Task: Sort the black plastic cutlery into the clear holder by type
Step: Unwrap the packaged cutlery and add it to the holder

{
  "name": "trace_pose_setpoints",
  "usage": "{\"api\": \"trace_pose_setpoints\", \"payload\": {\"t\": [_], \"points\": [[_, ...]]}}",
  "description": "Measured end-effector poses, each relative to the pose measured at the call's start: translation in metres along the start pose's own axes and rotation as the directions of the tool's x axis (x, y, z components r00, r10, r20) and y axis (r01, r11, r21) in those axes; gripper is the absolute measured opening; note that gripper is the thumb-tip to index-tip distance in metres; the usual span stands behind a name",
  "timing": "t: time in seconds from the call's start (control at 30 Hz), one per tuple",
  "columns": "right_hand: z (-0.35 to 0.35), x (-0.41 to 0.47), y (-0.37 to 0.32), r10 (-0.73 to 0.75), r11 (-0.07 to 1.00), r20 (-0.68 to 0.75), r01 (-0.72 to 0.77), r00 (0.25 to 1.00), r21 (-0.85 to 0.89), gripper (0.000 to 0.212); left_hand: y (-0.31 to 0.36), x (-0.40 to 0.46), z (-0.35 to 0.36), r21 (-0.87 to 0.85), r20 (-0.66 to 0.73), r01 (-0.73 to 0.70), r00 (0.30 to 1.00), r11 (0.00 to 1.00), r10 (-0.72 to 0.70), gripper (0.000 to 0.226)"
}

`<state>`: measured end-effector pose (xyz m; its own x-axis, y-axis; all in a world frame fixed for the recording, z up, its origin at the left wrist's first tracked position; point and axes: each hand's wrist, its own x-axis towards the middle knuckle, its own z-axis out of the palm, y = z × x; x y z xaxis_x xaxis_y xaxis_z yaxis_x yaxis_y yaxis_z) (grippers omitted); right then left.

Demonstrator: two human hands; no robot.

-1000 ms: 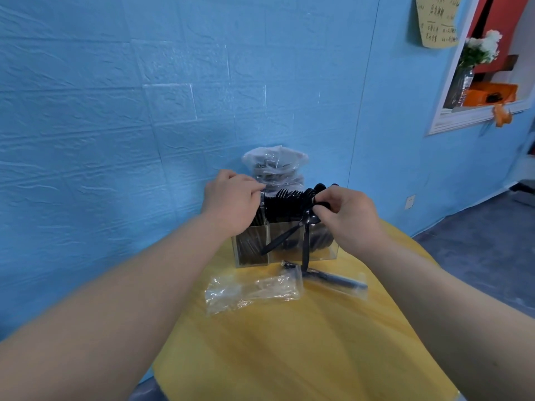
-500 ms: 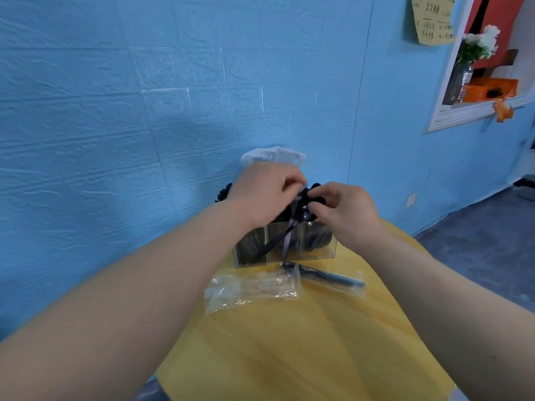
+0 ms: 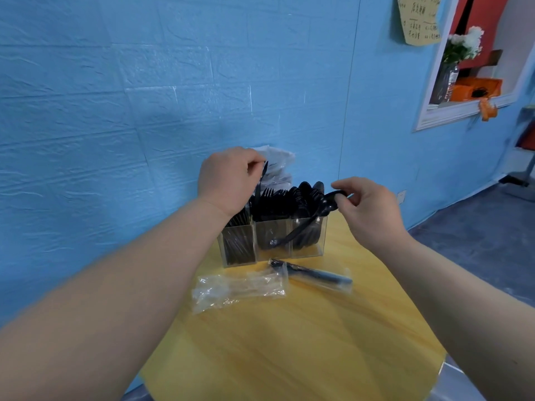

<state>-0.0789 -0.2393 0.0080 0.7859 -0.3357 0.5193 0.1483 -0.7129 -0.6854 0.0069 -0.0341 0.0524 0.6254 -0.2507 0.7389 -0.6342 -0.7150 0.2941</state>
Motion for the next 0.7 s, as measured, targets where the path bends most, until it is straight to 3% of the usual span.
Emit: {"api": "trace_pose_setpoints", "payload": {"t": [0.17, 0.57, 0.7], "points": [[-0.009, 0.003, 0.000, 0.014, 1.000, -0.084, -0.012, 0.996, 0.026, 0.007, 0.007, -0.001, 0.001, 0.013, 0.017, -0.002, 1.000, 1.000, 0.001, 0.019], [0.001, -0.006, -0.003, -0.072, 0.994, -0.075, 0.077, 0.995, 0.071, 0.012, 0.002, 0.013, -0.025, -0.030, -0.188, 0.051, 0.981, 0.998, -0.056, 0.023], [0.003, -0.008, -0.004, -0.076, 0.995, -0.064, 0.081, 0.995, 0.065, 0.013, 0.008, 0.012, -0.025, 0.004, -0.130, 0.014, 0.991, 1.000, -0.013, 0.024]]}}
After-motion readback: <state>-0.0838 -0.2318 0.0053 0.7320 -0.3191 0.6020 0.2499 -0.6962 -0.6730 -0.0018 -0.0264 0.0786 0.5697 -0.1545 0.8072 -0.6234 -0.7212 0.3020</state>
